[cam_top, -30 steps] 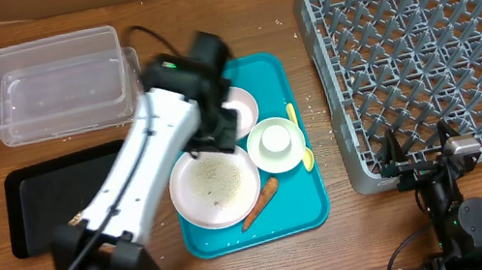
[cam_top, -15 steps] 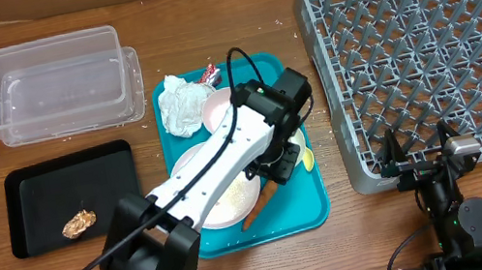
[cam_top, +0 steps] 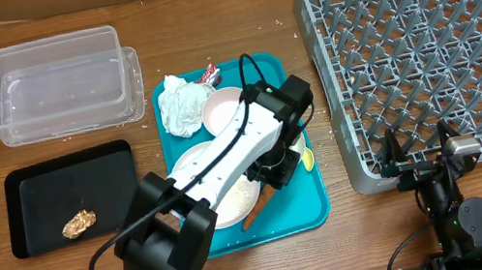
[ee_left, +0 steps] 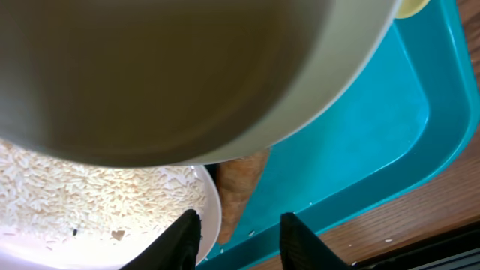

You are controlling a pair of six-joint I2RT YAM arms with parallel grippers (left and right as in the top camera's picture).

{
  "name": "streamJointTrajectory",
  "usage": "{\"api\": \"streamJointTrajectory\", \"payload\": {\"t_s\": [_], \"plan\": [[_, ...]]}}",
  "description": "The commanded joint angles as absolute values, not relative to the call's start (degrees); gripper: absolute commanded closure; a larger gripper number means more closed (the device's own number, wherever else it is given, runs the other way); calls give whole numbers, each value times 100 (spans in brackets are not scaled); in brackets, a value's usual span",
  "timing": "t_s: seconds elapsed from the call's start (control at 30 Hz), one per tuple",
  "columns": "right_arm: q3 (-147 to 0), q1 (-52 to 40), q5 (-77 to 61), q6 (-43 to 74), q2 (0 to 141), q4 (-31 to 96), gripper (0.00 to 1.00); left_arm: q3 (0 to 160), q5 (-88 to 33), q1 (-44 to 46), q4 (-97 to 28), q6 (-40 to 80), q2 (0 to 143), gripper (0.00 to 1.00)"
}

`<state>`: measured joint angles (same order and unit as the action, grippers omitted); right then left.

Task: Sort waste into correct bins and load items into the dishwasher
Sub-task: 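Move the left gripper back over the teal tray toward the carrot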

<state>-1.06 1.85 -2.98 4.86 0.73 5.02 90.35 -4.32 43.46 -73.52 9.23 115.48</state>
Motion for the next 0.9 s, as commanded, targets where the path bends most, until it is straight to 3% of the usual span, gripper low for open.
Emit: {"api": "streamJointTrajectory", "payload": {"t_s": [0.0,0.87], "plan": [[-47,189,-311,467,16,460,0,9008,-449,4501,-7363,639,11614,59],[-47,189,-311,467,16,460,0,8075,-237,4521,-6445,412,11616,59]]}}
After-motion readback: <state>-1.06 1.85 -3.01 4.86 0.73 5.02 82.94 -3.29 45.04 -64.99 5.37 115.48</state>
